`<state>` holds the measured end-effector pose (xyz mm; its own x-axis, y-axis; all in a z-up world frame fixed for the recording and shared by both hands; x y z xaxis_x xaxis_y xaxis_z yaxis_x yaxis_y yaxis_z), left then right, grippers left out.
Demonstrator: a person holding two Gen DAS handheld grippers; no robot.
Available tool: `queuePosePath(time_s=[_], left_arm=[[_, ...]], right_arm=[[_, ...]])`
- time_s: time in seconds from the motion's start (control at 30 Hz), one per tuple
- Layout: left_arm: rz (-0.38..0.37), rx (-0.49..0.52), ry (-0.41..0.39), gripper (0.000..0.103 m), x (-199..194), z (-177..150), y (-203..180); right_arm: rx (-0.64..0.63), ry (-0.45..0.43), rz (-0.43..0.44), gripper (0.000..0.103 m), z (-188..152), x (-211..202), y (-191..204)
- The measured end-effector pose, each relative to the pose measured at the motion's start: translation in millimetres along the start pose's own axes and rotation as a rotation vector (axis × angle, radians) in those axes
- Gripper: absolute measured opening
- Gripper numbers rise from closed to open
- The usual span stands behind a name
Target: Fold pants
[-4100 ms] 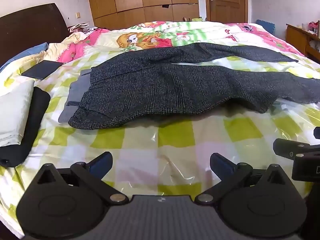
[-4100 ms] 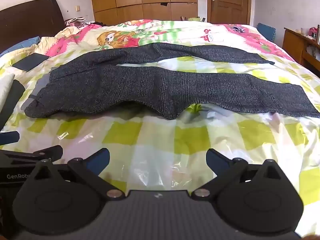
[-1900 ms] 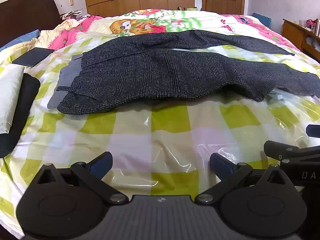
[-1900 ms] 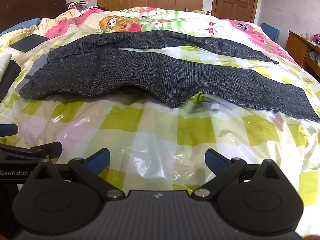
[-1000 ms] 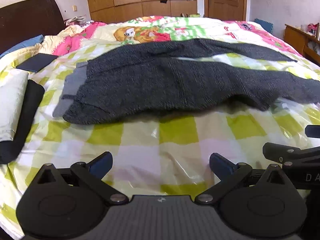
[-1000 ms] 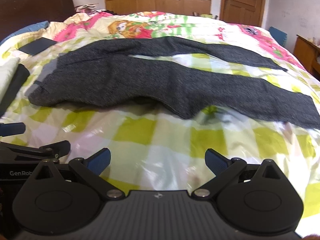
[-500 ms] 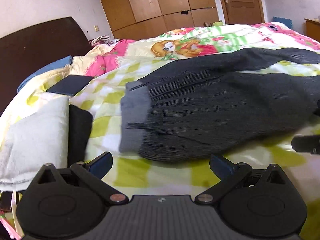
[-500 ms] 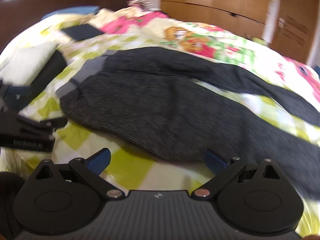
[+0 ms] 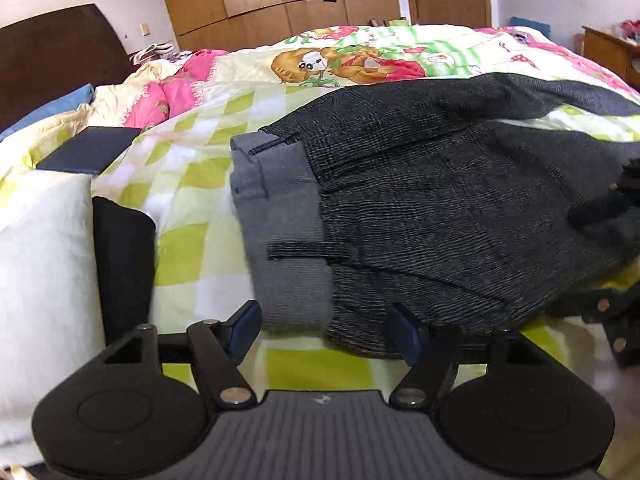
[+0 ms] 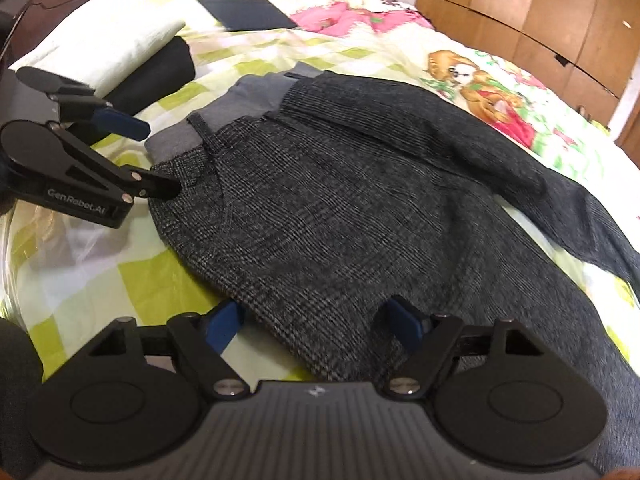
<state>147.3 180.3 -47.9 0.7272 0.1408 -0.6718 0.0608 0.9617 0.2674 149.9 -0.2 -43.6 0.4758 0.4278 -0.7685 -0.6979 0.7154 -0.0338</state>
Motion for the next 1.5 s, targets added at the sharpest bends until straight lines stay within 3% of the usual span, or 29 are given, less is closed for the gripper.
queuePosePath(time_s=[0.2, 0.33, 0.47, 0.57, 0.87, 1.1, 1.17, 1.23, 1.37, 1.5], left_arm=[[-0.06, 0.011, 0.023, 0.082, 22, 1, 5], [-0.092, -0.003, 0.035, 0.07, 21, 2, 16], [-0.09, 0.01, 0.044, 0.064, 18, 3, 19], [-0.078, 0.016, 0.057, 0.063, 16, 4, 25], [0.015, 0.075, 0.115, 0.062, -12, -19, 46], [0.093, 0.057, 0.096, 0.064, -35, -18, 49], [0.12, 0.059, 0.073, 0.064, -46, -11, 42], [0.118, 0.062, 0.05, 0.063, -57, -4, 33], [0.055, 0.08, -0.006, 0.063, -78, 12, -6], [-0.069, 0.121, -0.032, 0.063, -87, 27, -72]], right_arm=[[-0.069, 0.014, 0.016, 0.074, 3, 4, 5], [-0.092, 0.032, 0.032, 0.059, 6, 4, 11], [-0.076, 0.047, 0.062, 0.031, 15, 15, 16], [-0.074, 0.066, 0.093, 0.024, 20, 17, 24], [-0.052, 0.069, 0.266, 0.025, 19, 14, 66], [0.102, 0.004, 0.299, 0.033, 14, -7, 58], [0.152, -0.02, 0.268, 0.039, 4, -23, 44], [0.221, -0.041, 0.212, 0.039, -9, -41, 21], [0.437, -0.084, 0.053, 0.039, -55, -86, -47], [0.647, -0.126, -0.164, 0.04, -116, -138, -115]])
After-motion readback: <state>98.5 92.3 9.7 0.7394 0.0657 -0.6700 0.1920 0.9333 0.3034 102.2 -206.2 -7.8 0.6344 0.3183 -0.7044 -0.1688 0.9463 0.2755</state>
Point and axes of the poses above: each gripper's, at about its wrist camera, not at the fingertips, and x roughly the way its jaws point, y to its left, z to its top, the point moved 3 cm from there along x, roughly the way its jaws point, and after that the axes turned 9 degrees about z, right-handed, at the moved point
